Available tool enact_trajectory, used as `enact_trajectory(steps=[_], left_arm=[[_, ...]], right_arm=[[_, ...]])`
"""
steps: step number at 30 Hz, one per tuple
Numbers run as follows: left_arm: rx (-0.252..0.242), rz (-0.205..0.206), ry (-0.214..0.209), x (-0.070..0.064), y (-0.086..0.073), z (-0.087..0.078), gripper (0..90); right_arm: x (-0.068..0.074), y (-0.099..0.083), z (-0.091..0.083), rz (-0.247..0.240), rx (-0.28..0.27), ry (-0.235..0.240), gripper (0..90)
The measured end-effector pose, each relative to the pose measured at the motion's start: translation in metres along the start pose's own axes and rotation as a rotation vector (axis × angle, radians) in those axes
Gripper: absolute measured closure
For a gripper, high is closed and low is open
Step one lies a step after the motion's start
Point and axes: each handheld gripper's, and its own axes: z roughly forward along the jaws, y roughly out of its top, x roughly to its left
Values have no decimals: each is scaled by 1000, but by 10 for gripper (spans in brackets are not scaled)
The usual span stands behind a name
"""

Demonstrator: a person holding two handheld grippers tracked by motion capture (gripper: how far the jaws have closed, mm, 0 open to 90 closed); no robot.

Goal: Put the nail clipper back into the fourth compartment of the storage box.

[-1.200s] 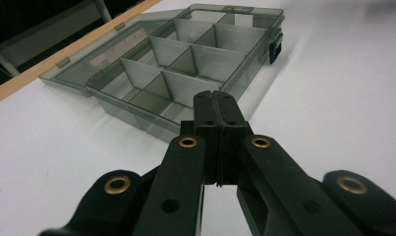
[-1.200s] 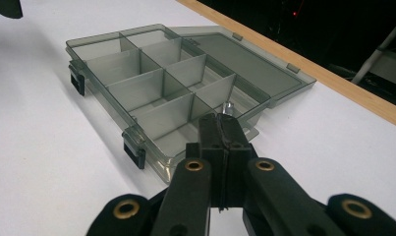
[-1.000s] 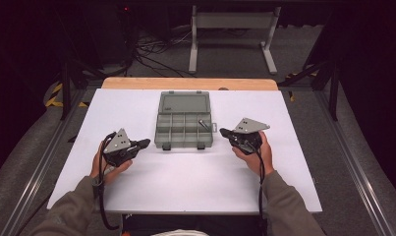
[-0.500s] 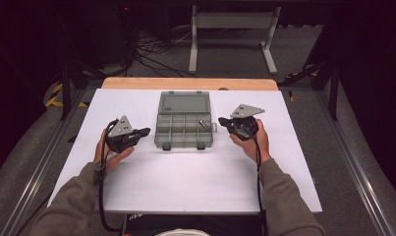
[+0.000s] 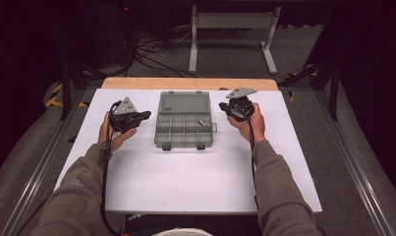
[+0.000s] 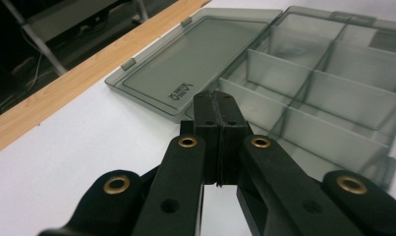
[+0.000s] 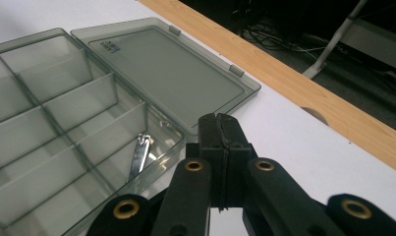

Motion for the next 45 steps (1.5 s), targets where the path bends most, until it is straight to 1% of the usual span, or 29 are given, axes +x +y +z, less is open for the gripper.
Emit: enact_trajectory(steps=[3, 5, 6, 7, 8, 9, 10, 12, 14, 16, 19, 23, 24, 25, 26, 31, 33, 34, 35, 36, 37, 39, 40, 41, 43, 45], left_arm=[[26, 3, 16, 5, 2, 7, 897], [28, -1, 20, 7, 3, 9, 897], [23, -15, 15, 9, 3, 11, 897], [24, -20, 21, 11, 3, 14, 897], [26, -23, 29, 12, 2, 15, 897], [31, -15, 35, 15, 2, 17, 897], [39, -28, 28, 16, 0, 20, 897], [50, -38, 33, 19, -1, 24, 897], [60, -53, 40, 24, -2, 28, 897], [66, -58, 41, 26, -2, 30, 897], [98, -29, 40, 28, 2, 36, 897], [114, -19, 46, 28, 6, 40, 898], [125, -8, 48, 28, 7, 42, 897], [134, -6, 49, 28, 8, 44, 897], [134, -6, 51, 29, 9, 45, 898], [143, -13, 52, 32, 8, 53, 897], [150, -22, 56, 33, 6, 58, 898], [157, -29, 51, 33, 5, 61, 898], [167, -23, 50, 34, 3, 63, 898], [167, -23, 50, 34, 3, 63, 898], [174, -31, 50, 34, 1, 66, 898], [174, -39, 50, 35, -1, 68, 897], [175, -34, 55, 36, -2, 69, 898], [179, -44, 51, 37, -3, 69, 897], [182, -48, 55, 39, -5, 71, 898], [187, -56, 58, 41, -7, 73, 898]], right_arm=[[-1, 4, 4, 9, -4, -4, 900], [-1, 5, 7, 6, 6, -5, 900], [-1, 7, 9, -1, 15, -9, 900], [-1, 8, 13, -5, 23, -10, 900], [-1, 11, 17, -5, 26, -12, 900], [-1, 11, 17, -5, 26, -12, 900], [-2, 11, 19, -3, 26, -8, 900], [-3, 12, 24, -2, 32, 0, 900], [-4, 13, 27, -5, 38, 2, 900], [-5, 13, 28, -3, 41, 1, 900], [-11, 11, 31, 5, 63, -9, 900], [-14, 8, 36, 12, 85, -13, 900], [-15, 8, 37, 10, 94, -16, 900], [-15, 7, 39, 2, 105, -15, 900], [-14, 7, 42, -4, 117, -13, 900], [-14, 7, 50, -17, 140, -11, 900], [-14, 8, 53, -20, 148, -11, 900], [-14, 8, 54, -22, 149, -11, 900], [-15, 8, 56, -19, 152, -12, 900], [-15, 8, 56, -19, 152, -12, 900], [-16, 7, 62, -21, 168, -13, 900], [-17, 6, 64, -22, 177, -13, 900], [-17, 6, 67, -21, 184, -11, 900], [-17, 5, 70, -21, 191, -13, 900], [-17, 4, 74, -25, 210, -10, 900], [-18, 4, 78, -25, 216, -9, 900]])
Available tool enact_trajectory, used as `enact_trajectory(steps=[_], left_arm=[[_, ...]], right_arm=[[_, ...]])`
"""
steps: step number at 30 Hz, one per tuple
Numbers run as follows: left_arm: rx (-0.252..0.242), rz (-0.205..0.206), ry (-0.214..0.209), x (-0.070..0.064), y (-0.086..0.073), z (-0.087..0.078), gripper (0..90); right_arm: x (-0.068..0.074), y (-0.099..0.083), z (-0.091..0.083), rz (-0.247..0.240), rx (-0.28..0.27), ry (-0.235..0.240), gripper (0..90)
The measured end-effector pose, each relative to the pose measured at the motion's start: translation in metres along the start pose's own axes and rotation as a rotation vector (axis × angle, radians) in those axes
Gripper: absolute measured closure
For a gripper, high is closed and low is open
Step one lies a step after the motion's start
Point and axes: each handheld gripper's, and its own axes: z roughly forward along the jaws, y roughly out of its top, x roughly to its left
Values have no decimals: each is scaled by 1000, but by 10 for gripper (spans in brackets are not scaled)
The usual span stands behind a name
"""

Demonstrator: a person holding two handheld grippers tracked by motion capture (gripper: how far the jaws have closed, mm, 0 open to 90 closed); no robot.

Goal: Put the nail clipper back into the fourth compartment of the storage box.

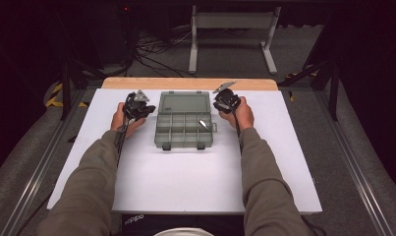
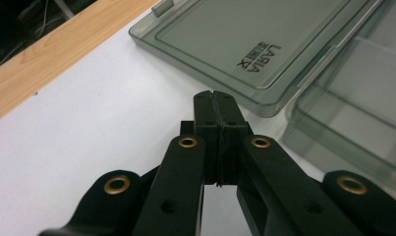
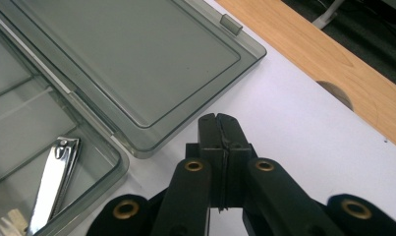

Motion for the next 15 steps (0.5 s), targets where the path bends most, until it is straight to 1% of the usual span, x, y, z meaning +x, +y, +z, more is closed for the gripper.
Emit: enact_trajectory(steps=[1, 2, 3, 5, 10, 11, 13, 14, 15], left_arm=[[-2, 4, 5, 2, 0, 1, 898], [7, -14, -4, 2, -1, 2, 897], [15, -5, 1, 3, -1, 4, 898], [28, -16, -6, 4, -2, 7, 897], [34, -7, -14, 3, 1, 13, 897], [40, 2, -12, 4, 1, 14, 897], [51, 0, -20, 5, 2, 17, 897], [64, 0, -20, 6, 4, 20, 897], [64, 0, -20, 6, 4, 20, 897]], right_arm=[[0, 0, 1, 0, 4, 2, 900], [-1, 1, 2, 3, 4, 7, 900], [-1, 1, 4, 6, 8, 11, 900], [-2, 1, 7, 8, 20, 12, 900], [-5, 1, 12, 2, 44, 24, 900], [-6, 2, 13, -6, 52, 28, 900], [-6, 2, 16, -9, 65, 31, 900], [-5, 3, 18, -17, 85, 33, 900], [-5, 3, 18, -17, 85, 33, 900]])
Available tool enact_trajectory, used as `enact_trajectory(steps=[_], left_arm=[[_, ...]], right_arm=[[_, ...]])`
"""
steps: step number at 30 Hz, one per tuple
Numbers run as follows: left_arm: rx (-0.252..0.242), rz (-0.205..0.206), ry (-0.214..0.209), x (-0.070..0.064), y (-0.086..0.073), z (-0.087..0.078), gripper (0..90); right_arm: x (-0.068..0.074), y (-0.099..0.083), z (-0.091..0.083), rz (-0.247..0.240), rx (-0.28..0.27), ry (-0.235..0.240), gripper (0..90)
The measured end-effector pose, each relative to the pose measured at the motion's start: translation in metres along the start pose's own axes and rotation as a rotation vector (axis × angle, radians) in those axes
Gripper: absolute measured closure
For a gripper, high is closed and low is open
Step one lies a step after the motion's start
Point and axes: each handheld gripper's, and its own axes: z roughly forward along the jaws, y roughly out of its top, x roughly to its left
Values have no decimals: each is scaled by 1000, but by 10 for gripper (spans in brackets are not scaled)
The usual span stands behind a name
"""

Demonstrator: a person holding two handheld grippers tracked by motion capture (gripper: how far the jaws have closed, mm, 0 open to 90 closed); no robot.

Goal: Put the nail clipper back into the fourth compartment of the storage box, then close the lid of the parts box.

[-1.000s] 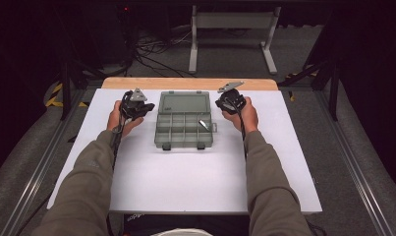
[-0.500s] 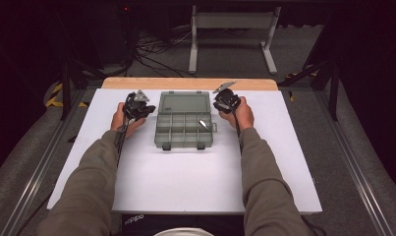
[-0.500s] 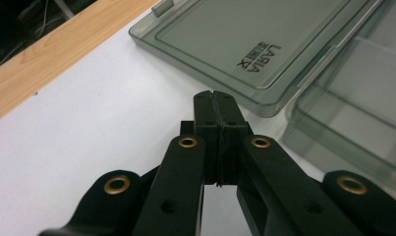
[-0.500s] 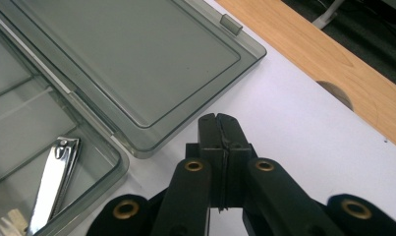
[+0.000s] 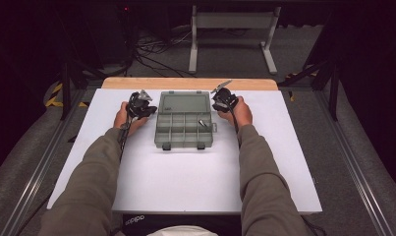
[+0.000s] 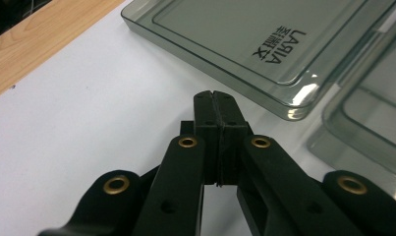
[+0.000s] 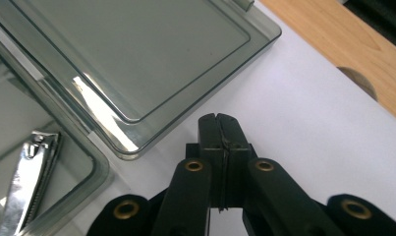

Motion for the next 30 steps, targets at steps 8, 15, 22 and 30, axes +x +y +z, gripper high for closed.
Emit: enact_trajectory(steps=[8, 15, 22, 30], left_arm=[[-5, -25, -10, 1, 1, 5, 896], [-16, -41, -15, 3, 1, 7, 895], [-32, -55, -43, 11, 3, 12, 895], [-34, -37, -20, 7, 14, 22, 894]], right_arm=[[1, -1, 9, -11, 26, 20, 900], [2, 3, 11, -46, 36, 35, 900], [-5, 3, 13, -50, 25, 76, 900], [-5, 7, 18, -80, 8, 53, 900]])
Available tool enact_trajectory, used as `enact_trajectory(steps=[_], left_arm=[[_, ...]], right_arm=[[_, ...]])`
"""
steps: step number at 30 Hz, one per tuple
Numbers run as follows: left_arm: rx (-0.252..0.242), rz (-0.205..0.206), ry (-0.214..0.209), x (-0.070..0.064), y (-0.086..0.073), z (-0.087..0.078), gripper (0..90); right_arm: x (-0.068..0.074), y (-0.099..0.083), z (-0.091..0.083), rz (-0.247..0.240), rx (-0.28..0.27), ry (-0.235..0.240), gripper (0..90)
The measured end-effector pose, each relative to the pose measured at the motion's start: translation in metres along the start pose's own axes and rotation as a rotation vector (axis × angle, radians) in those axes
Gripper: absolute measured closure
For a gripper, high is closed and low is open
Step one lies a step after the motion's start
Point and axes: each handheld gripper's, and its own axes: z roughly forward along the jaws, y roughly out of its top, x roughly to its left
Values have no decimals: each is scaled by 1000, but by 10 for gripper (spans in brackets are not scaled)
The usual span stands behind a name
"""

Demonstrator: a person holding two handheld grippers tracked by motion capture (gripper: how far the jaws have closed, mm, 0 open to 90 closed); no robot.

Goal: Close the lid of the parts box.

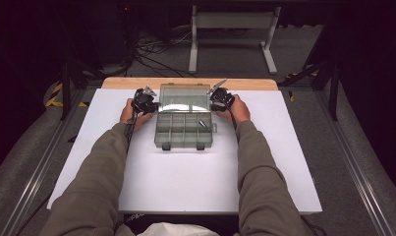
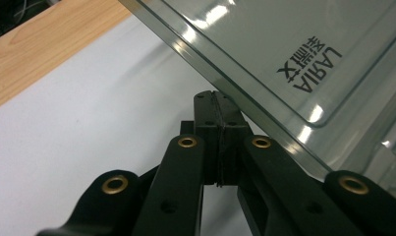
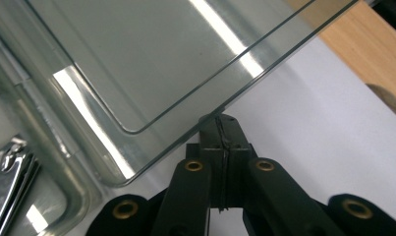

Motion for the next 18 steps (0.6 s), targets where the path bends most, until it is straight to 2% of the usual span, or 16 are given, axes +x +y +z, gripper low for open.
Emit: enact_trajectory(steps=[6, 10, 14, 18], left_arm=[[-18, -8, 16, -2, 3, 4, 894], [-30, -9, 26, -3, 7, 2, 895], [-65, -10, 49, -1, 13, -7, 894], [-91, -12, 76, -3, 20, -16, 894]], right_arm=[[-2, -2, 4, 41, -57, -24, 900], [-2, -3, 5, 49, -80, -53, 900], [-3, -2, -2, 75, -157, -71, 900], [0, 3, -12, 69, -192, -94, 900]])
